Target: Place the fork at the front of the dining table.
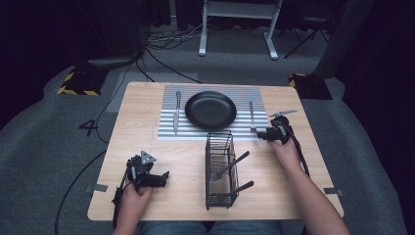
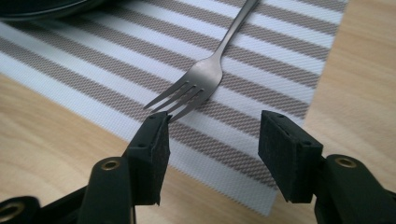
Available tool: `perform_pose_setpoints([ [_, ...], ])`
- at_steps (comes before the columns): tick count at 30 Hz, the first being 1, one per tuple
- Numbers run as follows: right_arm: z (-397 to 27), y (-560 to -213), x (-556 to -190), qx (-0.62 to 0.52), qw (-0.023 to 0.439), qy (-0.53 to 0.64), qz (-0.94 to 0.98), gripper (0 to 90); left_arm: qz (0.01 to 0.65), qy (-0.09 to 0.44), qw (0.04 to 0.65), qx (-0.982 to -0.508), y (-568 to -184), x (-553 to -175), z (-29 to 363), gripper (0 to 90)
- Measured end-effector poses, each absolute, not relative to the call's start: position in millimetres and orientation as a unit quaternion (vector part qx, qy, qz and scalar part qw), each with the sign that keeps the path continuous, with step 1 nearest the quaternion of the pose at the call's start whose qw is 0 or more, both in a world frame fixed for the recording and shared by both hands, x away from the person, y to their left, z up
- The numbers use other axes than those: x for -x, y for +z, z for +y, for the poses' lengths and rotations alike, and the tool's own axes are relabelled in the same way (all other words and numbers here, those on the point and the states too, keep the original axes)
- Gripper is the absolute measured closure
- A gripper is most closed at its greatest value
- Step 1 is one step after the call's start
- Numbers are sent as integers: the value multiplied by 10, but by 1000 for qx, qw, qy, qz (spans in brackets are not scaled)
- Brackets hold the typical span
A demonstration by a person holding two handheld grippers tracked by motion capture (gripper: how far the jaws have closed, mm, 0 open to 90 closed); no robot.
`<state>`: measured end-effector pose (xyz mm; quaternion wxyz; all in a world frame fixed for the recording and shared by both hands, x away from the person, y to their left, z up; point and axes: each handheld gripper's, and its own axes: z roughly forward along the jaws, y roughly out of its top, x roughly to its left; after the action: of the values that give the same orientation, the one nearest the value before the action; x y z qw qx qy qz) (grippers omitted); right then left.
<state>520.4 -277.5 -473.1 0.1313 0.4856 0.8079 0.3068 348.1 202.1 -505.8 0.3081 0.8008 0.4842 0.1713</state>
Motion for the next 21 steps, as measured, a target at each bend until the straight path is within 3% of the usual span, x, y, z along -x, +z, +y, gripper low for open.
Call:
perform_pose_setpoints([
  [21,-2717,-4745,-5484,-507,135,317,790,442,485,170,308,-801,-5058,-3480,2020,5],
])
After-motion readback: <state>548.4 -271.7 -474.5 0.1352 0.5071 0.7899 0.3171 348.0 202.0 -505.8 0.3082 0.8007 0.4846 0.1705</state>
